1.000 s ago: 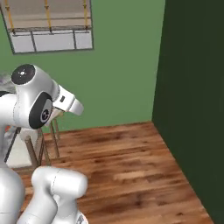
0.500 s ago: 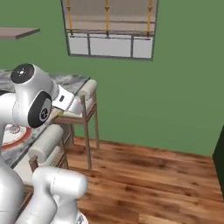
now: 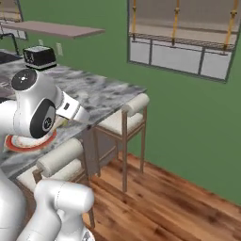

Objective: Take the cheese, fish, and garlic from the fridge and place them on the plate on the dining counter to create an appetizer plate.

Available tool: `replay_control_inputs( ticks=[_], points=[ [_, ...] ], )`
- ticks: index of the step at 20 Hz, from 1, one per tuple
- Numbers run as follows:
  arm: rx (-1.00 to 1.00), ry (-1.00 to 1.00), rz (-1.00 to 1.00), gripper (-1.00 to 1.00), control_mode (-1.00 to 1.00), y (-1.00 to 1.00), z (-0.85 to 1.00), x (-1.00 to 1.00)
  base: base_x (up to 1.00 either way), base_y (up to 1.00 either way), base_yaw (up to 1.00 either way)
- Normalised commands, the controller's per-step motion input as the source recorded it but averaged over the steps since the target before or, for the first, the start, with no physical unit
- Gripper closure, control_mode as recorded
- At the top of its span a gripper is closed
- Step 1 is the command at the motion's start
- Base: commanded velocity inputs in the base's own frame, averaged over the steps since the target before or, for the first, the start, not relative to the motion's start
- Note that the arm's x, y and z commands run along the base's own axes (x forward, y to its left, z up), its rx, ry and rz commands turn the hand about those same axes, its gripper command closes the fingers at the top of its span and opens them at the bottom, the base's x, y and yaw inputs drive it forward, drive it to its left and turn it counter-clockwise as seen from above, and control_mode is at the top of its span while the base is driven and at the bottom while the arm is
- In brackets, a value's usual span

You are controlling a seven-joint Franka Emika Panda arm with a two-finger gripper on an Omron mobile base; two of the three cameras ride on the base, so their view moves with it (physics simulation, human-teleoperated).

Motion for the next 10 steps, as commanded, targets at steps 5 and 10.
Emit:
replay_control_inputs(
  ticks=[5, 10],
  points=[
    [0.00, 0.00, 0.00, 1.00, 1.00, 0.00, 0.00, 0.00, 1.00, -0.18, 0.68],
    [0.00, 0.00, 0.00, 1.00, 1.00, 0.00, 0.00, 0.00, 1.00, -0.05, 0.68]
  ],
)
